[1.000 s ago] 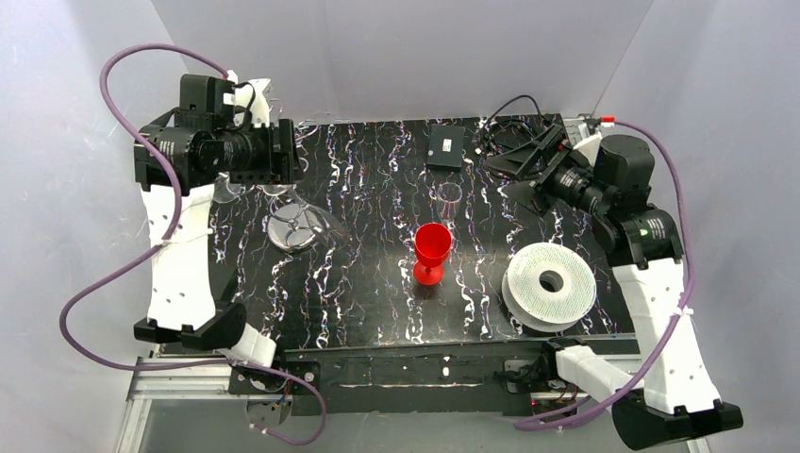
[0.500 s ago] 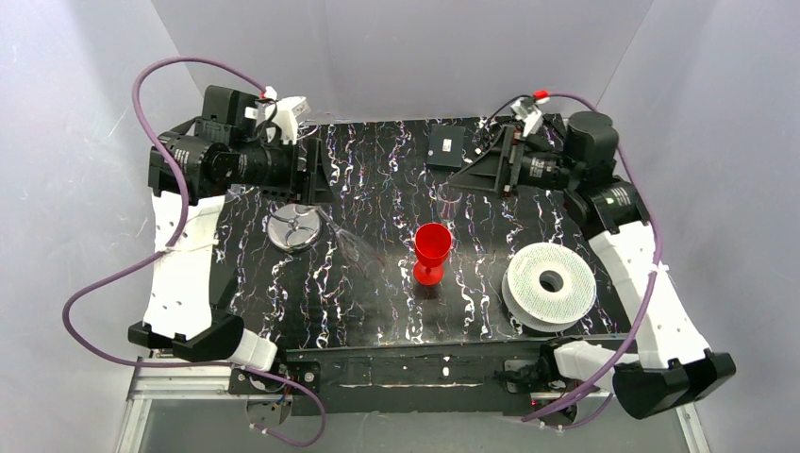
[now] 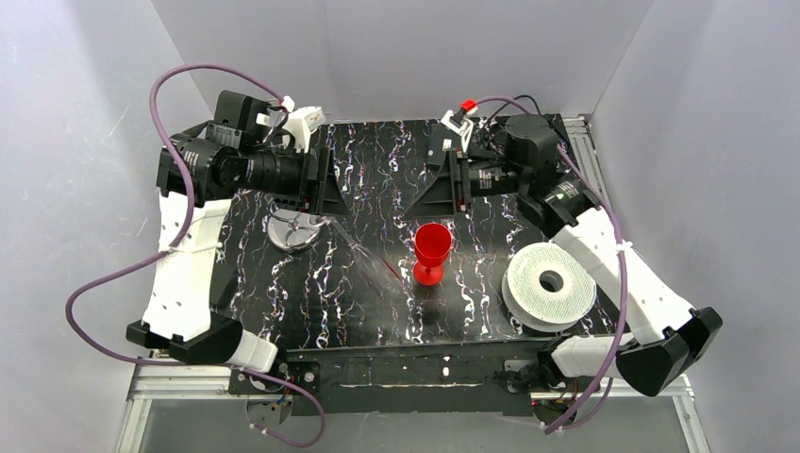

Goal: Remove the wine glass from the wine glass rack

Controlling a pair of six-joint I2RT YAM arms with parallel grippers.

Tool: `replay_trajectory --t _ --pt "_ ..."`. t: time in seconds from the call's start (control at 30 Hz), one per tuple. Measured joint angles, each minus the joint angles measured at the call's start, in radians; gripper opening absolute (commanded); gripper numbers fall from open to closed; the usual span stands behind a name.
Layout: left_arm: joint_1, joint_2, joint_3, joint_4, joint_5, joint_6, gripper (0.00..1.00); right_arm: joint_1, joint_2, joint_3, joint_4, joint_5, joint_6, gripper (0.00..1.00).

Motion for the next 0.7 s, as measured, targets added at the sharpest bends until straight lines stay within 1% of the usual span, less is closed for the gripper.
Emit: replay_trajectory --t 0.37,0.6,0.7 --pt "-0.005 -0.019 -0.01 0.001 0.09 -0.032 0.28 0.146 0.144 -0.024 0.154 0.027 0.016 0.66" --pt "-0.005 -0.019 -0.01 0.002 0.119 -0.045 0.28 0.233 0.194 -0.044 0.278 0.04 0.071 0.62" --pt "-0.005 -0.019 -0.01 0.002 0.126 -0.047 0.27 0.259 0.195 -0.075 0.361 0.045 0.118 0.58"
